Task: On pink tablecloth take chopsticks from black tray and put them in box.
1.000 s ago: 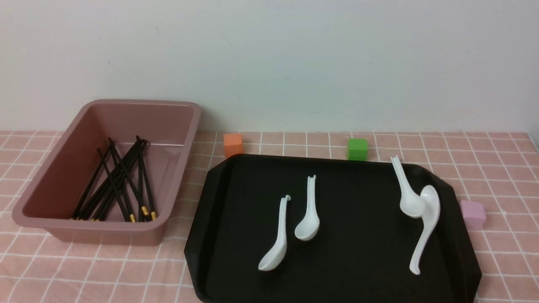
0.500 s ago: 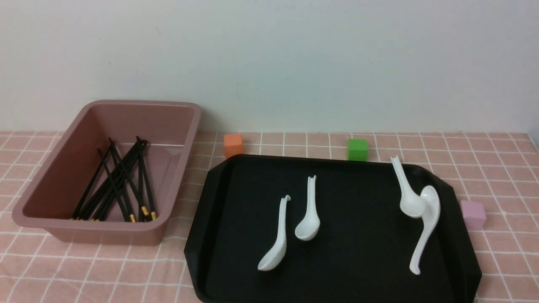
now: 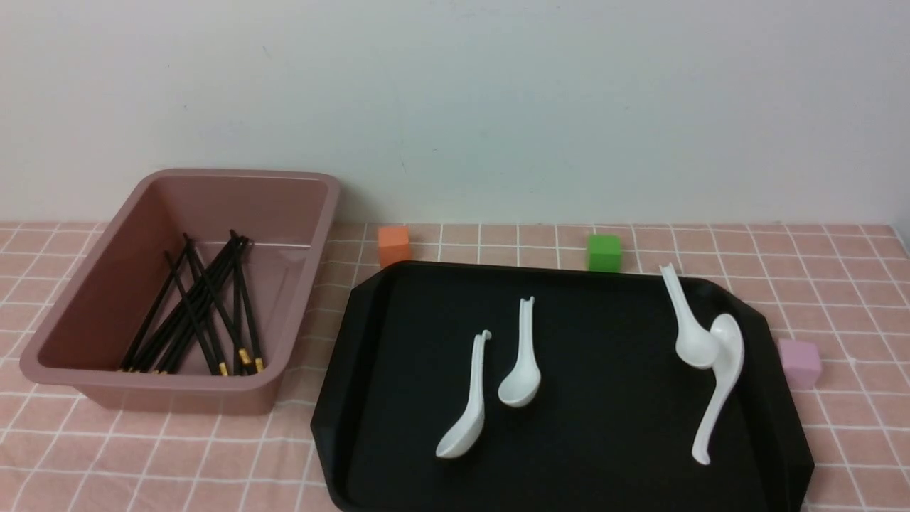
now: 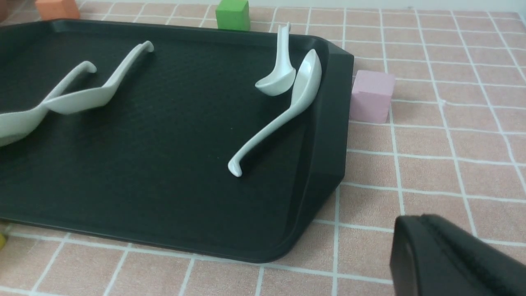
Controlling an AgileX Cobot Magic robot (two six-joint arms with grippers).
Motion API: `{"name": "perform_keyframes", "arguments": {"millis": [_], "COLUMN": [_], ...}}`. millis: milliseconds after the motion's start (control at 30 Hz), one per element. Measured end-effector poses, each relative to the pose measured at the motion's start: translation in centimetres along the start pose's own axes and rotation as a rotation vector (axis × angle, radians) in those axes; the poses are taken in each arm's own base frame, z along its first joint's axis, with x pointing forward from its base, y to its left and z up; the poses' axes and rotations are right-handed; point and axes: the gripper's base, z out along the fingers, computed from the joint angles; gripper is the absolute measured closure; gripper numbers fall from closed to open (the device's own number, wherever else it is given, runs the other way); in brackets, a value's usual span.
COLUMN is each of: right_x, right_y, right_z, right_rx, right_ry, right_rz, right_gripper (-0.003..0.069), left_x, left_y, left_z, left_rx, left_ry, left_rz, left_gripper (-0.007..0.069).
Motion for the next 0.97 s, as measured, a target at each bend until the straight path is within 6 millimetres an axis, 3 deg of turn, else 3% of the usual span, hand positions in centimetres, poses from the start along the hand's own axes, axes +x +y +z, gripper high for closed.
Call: {"name": "perform_keyframes", "arguments": {"millis": [967], "right_x": [-0.01], "right_y": [0.0], "right_z": [0.0], "right_rx": [0.0], "right_ry": [-0.001], "right_rz": [-0.001], "right_gripper": [0.0636], "left_x": [0.0], "left_y": [0.0], "left_z": [0.0], "left_rx": [0.0], "left_ry": [0.0], "left_rz": [0.0], "left_gripper": [0.0386]}}
